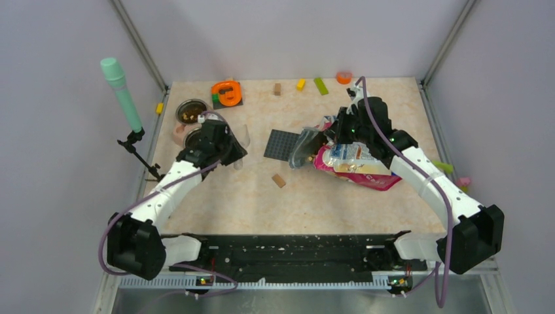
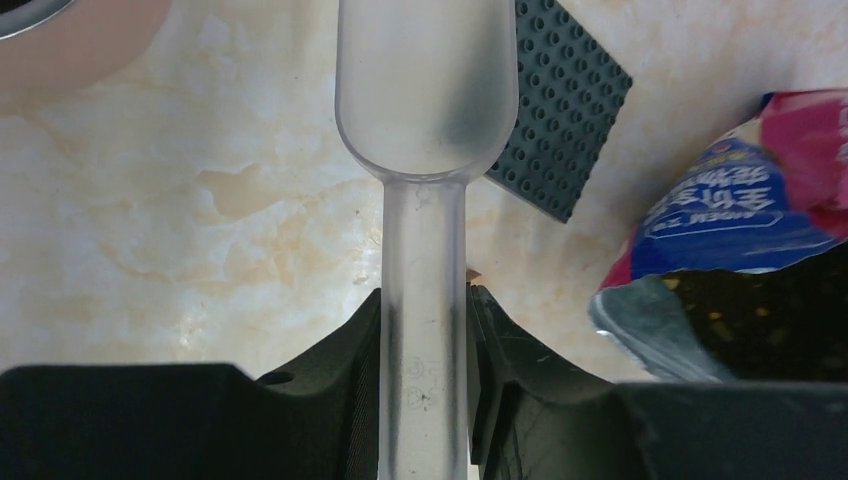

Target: Serve the pet food

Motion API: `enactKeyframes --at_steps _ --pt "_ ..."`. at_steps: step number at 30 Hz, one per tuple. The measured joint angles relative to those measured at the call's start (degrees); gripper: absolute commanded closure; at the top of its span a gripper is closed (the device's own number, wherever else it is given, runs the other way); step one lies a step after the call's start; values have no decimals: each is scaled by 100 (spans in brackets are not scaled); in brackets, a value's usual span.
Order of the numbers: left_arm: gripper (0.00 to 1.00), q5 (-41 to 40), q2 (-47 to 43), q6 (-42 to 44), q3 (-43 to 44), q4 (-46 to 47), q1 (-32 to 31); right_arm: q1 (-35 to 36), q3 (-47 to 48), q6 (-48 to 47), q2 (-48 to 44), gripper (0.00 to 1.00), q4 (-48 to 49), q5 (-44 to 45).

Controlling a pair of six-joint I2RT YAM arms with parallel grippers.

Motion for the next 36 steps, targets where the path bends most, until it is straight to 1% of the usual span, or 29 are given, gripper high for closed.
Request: enactKeyframes --at_steps 6,12,18,21,22,25,28,29,32,34,36 --pt "100 -960 -205 885 -1130 1303 -835 0 -11 -2 -24 100 -4 35" --pt "100 -1663 -214 1589 -1880 2562 -1248 0 -81 -2 -181 100 -39 92" --pt "100 -2299 9 1786 -1974 3139 -1349 0 -109 2 -232 100 -42 136" --pt "100 -2490 310 1714 -1974 3156 -1353 0 -109 0 -232 100 -42 138" --pt "98 -2531 422 1676 -1974 3156 -1353 0 -109 0 -232 100 -44 138" --pt "72 -2603 774 1515 -1937 3104 -1353 0 -109 0 -234 100 -46 142" --pt "37 -2632 1078 1344 -1768 2903 -1353 0 -109 -7 -243 100 -57 151" --pt "28 -2645 1147 1298 -1670 2791 -1353 0 -109 -9 -243 100 -61 153" --pt "11 -2691 1228 1180 -1307 2468 -1353 0 -109 -48 -249 100 -68 157" --pt "7 -2712 1228 1152 -1032 2267 -1353 0 -109 -79 -258 100 -76 177" --pt "7 -2706 1228 1207 -634 1987 -1353 0 -109 -122 -271 100 -101 188"
